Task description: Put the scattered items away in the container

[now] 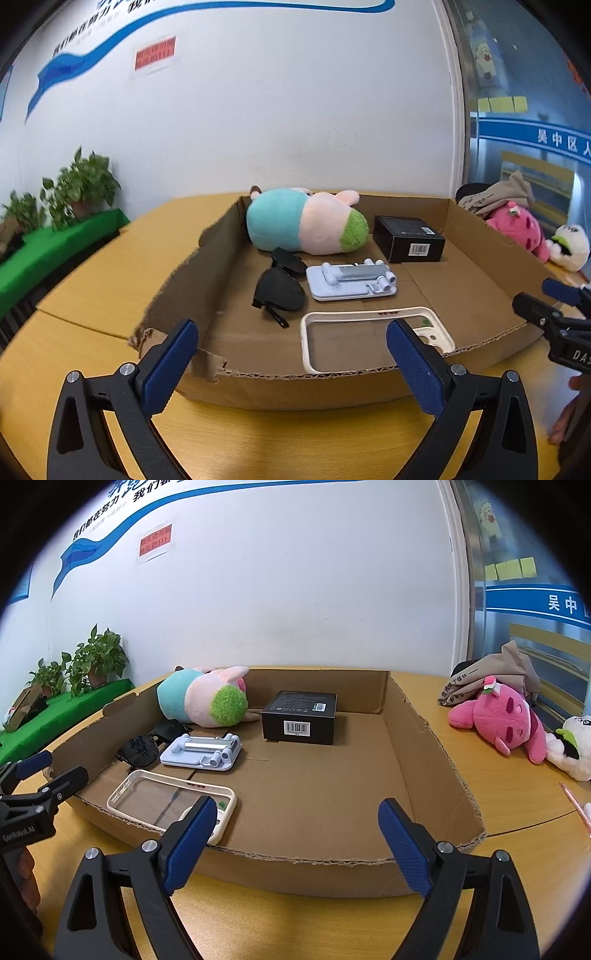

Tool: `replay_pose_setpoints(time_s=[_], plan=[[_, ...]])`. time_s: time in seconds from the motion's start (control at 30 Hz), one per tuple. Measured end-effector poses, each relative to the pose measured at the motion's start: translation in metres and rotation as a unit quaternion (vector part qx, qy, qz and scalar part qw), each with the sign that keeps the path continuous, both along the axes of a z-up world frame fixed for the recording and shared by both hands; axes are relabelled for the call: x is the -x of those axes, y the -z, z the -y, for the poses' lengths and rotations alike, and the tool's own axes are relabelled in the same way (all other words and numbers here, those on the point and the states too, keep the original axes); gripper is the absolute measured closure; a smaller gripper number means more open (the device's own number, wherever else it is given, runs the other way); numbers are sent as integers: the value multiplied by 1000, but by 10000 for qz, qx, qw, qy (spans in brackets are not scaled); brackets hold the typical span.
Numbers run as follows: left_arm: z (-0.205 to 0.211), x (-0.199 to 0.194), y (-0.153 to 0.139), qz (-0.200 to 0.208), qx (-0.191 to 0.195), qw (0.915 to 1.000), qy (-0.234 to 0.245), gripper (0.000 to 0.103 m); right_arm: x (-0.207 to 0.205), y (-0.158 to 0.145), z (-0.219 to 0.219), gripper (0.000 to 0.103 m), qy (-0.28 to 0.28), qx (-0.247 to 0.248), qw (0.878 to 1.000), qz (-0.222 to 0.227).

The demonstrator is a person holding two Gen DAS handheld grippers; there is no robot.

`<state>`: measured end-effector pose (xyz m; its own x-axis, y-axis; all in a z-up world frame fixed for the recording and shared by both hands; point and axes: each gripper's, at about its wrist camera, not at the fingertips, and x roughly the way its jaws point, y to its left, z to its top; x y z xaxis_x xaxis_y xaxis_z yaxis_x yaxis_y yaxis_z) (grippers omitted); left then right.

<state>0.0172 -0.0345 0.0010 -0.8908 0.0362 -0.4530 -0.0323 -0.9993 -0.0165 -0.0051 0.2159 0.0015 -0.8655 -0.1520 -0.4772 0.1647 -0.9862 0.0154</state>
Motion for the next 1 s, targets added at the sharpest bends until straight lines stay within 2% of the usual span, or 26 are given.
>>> replay_pose_setpoints(time_s=[0.67, 1.0], plan=[[-1, 1, 1, 40, -70, 10000, -23, 0, 0, 0, 0, 14, 22, 7, 10000, 2], [-3, 1, 1, 9, 20, 9999, -111, 0, -1, 0, 0, 14, 24, 6, 10000, 3]])
